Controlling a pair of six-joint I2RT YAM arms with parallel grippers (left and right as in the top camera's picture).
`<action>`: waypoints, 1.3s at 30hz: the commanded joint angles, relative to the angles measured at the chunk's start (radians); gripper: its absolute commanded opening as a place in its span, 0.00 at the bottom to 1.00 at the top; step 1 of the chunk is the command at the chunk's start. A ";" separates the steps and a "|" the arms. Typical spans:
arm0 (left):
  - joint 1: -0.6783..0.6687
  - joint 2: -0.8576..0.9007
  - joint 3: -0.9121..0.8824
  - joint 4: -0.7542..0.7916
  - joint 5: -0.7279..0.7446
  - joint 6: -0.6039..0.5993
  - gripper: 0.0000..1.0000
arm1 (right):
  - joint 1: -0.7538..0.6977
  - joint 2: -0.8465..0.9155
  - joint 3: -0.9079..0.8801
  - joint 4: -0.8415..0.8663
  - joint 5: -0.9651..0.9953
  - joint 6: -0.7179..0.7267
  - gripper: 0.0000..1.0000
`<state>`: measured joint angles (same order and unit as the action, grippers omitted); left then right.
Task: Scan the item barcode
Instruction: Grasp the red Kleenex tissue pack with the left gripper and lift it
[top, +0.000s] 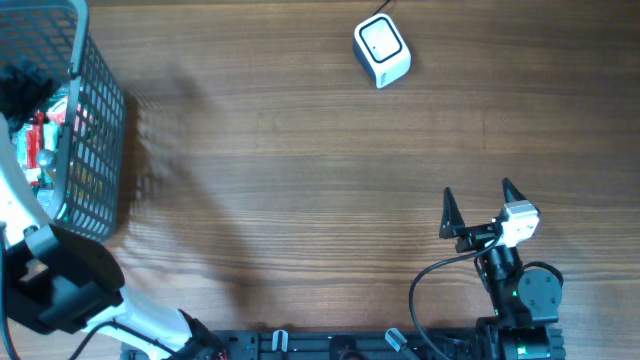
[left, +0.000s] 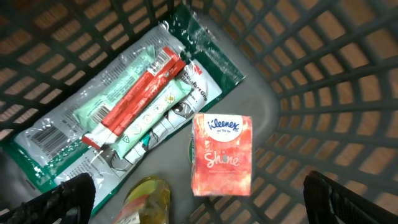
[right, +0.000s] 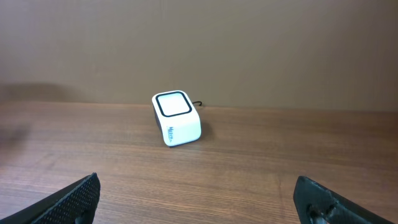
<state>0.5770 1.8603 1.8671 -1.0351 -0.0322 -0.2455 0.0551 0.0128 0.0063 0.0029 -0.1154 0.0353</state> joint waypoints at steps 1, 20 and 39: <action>0.004 0.032 0.005 0.007 -0.003 0.037 0.98 | -0.004 -0.008 -0.001 0.004 -0.001 -0.008 1.00; 0.003 0.213 0.002 0.026 0.152 0.116 0.93 | -0.004 -0.008 -0.001 0.004 -0.001 -0.008 1.00; 0.001 0.300 -0.003 0.022 0.174 0.115 0.70 | -0.004 -0.008 -0.001 0.004 -0.001 -0.009 1.00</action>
<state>0.5762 2.1437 1.8671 -1.0088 0.1326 -0.1417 0.0551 0.0128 0.0063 0.0029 -0.1154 0.0353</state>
